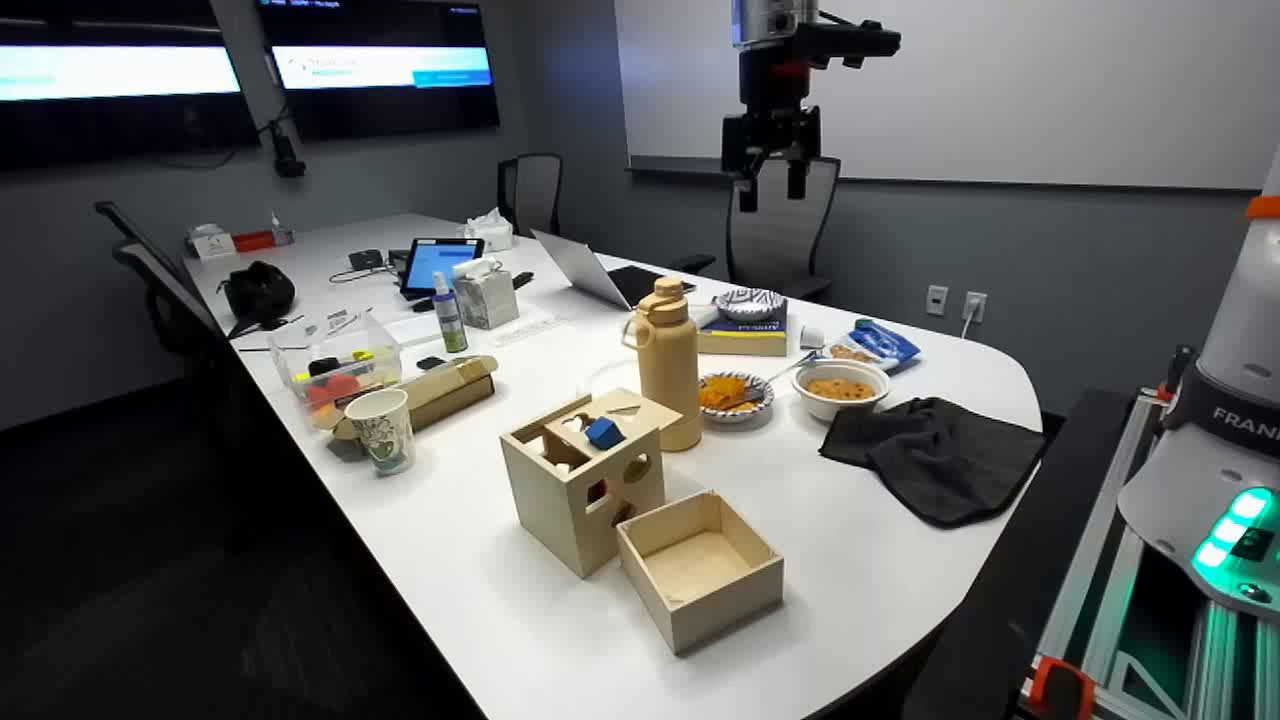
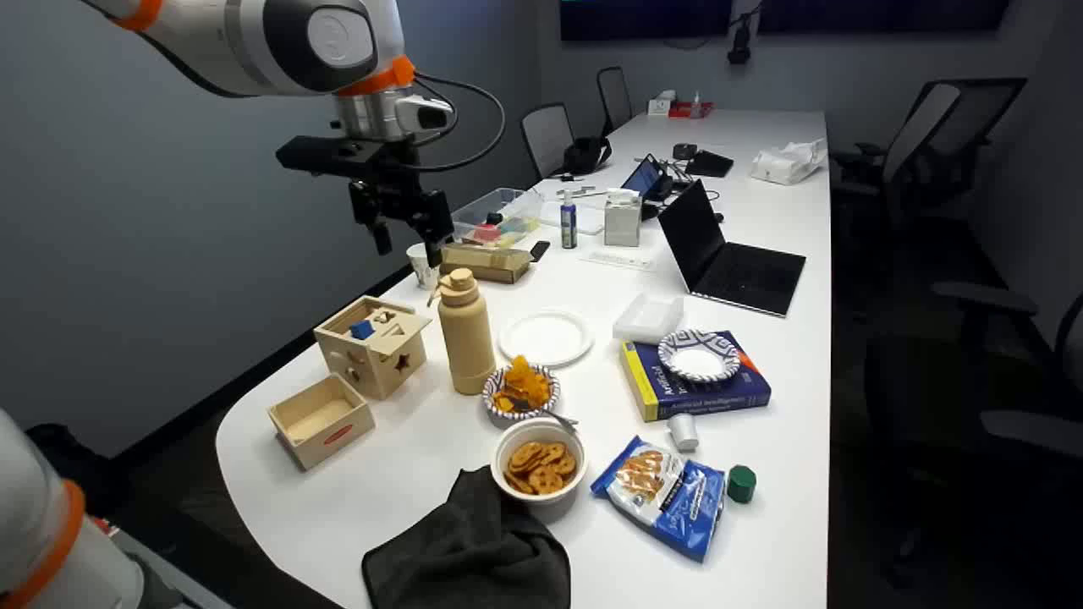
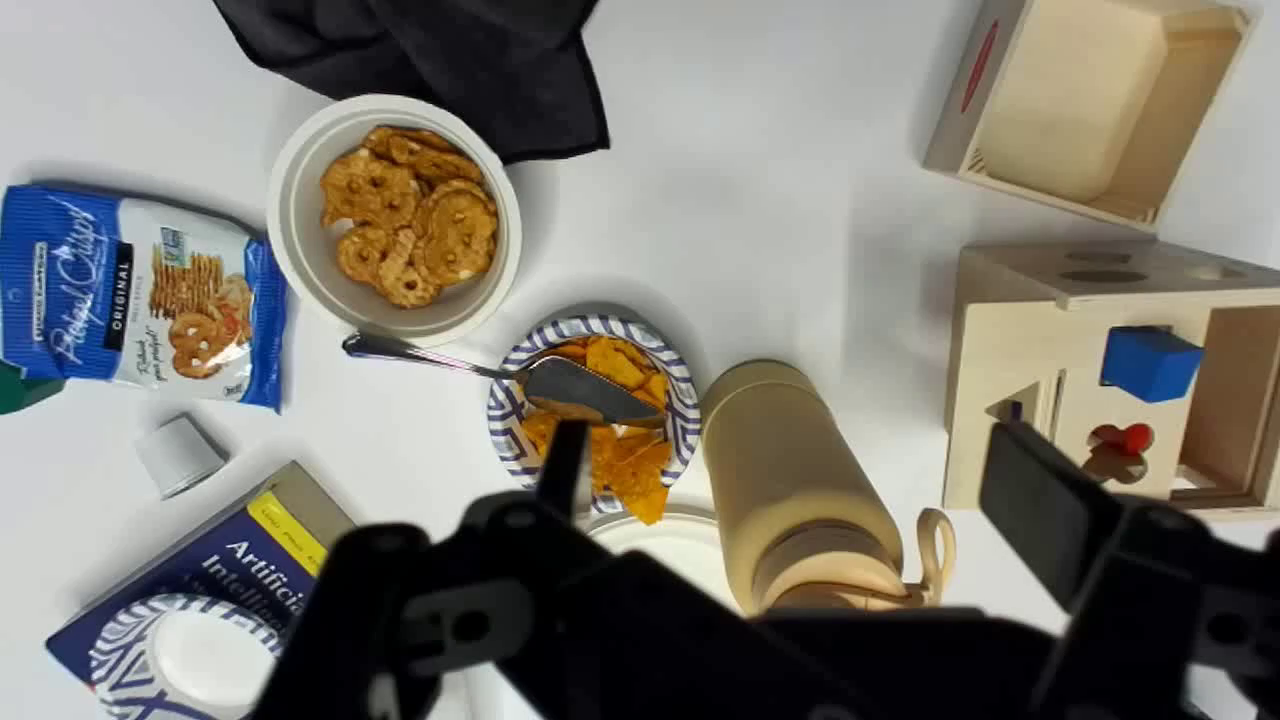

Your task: Use the spatula to stir the contents in the black and white bowl on the left.

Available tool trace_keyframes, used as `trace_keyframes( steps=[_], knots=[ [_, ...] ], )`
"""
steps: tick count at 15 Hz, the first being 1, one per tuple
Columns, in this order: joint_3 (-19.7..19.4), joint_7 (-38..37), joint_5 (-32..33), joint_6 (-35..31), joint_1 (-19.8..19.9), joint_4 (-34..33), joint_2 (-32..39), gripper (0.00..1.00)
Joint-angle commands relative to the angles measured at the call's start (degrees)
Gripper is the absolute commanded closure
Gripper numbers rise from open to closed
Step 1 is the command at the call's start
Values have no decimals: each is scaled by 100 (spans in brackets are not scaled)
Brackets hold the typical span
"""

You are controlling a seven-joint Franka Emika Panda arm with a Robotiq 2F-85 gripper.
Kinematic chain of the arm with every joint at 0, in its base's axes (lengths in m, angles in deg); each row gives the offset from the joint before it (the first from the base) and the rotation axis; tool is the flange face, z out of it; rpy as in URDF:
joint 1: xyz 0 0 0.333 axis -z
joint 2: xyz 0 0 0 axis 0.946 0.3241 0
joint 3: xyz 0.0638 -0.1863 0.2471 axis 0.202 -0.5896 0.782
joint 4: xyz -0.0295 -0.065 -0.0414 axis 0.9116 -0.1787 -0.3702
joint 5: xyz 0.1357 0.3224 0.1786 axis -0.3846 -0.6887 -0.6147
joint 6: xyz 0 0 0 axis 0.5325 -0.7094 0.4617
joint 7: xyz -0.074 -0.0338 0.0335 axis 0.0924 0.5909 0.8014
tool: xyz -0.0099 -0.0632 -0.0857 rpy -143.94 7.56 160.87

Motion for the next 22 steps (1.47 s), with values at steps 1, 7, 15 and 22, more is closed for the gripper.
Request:
trace_keyframes(
  steps=[1,7,15,22],
  knots=[
    [15,7,-6,10,17,-9,-1,0],
    [-125,189,-83,293,79,-379,318,0],
    [-885,1598,-342,1510,599,-2449,2322,0],
    [-764,2707,-897,1934,1348,-4165,4393,0]
  ],
)
